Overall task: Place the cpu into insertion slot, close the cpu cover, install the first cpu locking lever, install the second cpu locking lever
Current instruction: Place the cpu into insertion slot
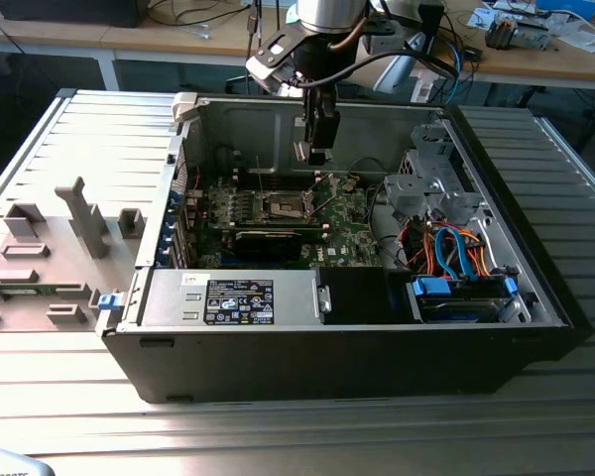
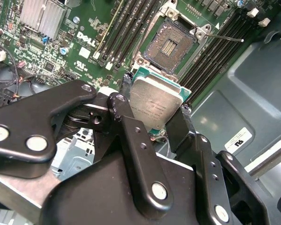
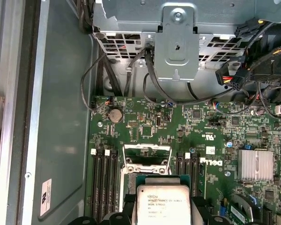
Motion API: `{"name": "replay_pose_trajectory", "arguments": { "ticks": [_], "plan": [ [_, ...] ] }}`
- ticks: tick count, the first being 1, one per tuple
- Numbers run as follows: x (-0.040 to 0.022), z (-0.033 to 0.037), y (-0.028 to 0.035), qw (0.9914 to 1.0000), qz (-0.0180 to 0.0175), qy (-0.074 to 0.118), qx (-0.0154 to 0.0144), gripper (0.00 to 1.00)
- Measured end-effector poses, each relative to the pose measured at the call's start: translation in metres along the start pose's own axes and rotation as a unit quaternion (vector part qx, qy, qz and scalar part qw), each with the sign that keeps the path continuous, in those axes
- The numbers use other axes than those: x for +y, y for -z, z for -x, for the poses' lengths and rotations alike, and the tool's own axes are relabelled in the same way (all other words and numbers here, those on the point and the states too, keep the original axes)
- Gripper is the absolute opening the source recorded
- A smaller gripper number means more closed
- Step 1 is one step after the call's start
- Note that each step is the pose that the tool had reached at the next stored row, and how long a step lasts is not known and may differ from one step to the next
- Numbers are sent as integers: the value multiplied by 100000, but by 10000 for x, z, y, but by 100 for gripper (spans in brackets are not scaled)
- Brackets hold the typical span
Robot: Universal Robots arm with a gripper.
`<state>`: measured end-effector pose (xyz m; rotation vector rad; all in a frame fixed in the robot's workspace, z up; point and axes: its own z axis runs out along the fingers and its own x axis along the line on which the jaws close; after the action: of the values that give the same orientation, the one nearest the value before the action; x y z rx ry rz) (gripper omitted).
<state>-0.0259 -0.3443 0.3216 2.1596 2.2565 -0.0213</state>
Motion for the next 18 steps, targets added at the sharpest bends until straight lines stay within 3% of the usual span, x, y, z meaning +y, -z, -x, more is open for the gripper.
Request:
{"name": "replay_pose_trajectory", "arguments": {
  "ticks": [18],
  "plan": [
    [0,0,0,99995,-22,-1006,-2,54]
  ]
}}
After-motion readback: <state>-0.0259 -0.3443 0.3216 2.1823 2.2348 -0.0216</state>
